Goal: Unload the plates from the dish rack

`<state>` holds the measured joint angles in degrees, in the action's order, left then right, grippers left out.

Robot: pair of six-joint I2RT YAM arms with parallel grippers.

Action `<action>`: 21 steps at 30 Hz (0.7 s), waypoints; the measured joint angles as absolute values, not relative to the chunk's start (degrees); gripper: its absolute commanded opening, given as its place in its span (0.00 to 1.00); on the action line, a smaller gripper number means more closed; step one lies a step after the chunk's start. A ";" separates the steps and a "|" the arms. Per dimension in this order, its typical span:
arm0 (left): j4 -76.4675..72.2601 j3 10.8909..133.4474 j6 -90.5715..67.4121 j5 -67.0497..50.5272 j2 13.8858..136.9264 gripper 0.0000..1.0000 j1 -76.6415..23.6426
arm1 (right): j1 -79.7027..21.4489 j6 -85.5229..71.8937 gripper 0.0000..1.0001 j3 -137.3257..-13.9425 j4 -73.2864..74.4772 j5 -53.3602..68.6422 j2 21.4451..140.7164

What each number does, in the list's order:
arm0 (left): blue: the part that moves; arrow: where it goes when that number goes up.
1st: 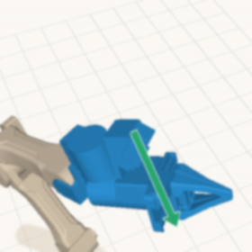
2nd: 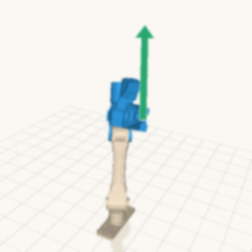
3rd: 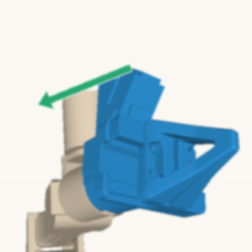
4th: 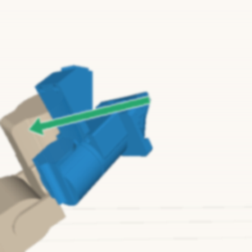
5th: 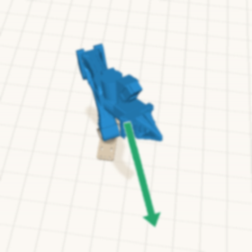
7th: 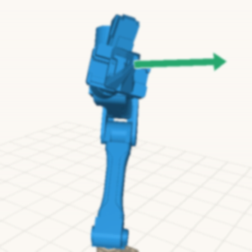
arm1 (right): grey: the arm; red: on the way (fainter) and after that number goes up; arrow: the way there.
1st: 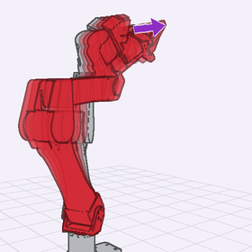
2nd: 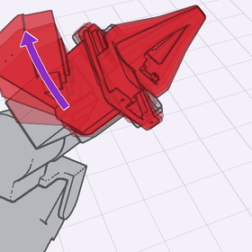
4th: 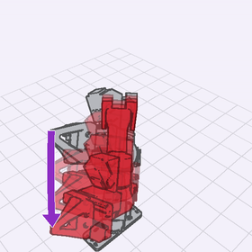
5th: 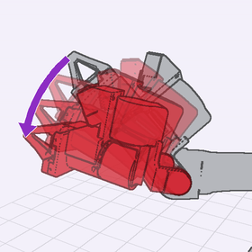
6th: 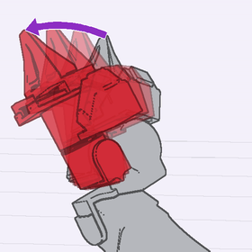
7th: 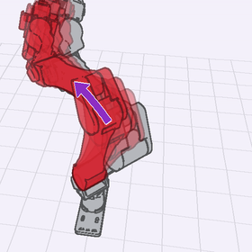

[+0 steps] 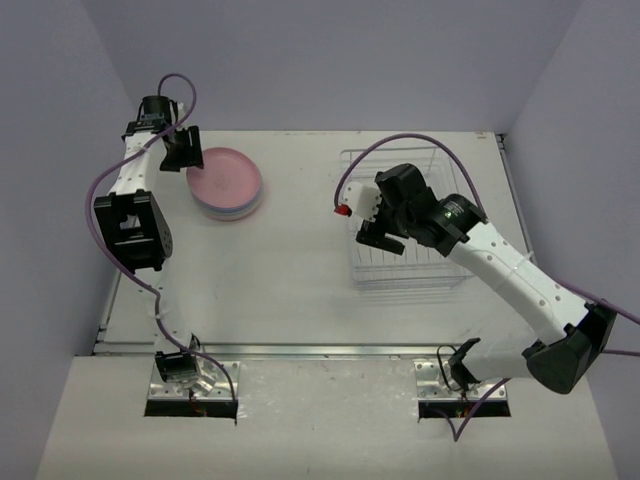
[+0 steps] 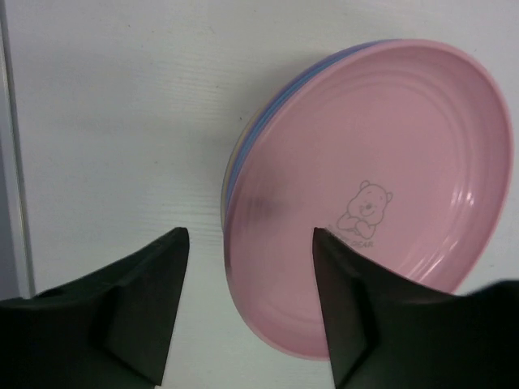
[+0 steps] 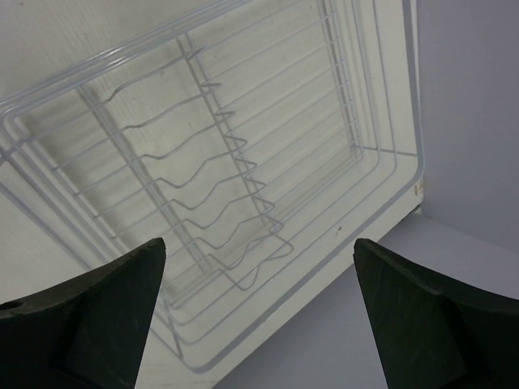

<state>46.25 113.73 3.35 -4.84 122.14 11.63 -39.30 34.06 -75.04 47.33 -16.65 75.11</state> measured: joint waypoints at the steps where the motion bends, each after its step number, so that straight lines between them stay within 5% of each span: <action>1: 46.29 113.97 3.20 -4.76 122.15 0.96 11.64 | -38.25 32.71 0.99 -76.33 48.38 -15.52 75.51; 11: 45.99 112.96 4.99 -10.95 113.02 1.00 11.63 | -15.80 15.53 0.99 -86.62 52.99 2.08 77.57; 21: 39.54 86.67 8.71 -14.61 83.51 1.00 6.04 | -0.07 -0.55 0.99 -76.03 50.65 15.65 77.48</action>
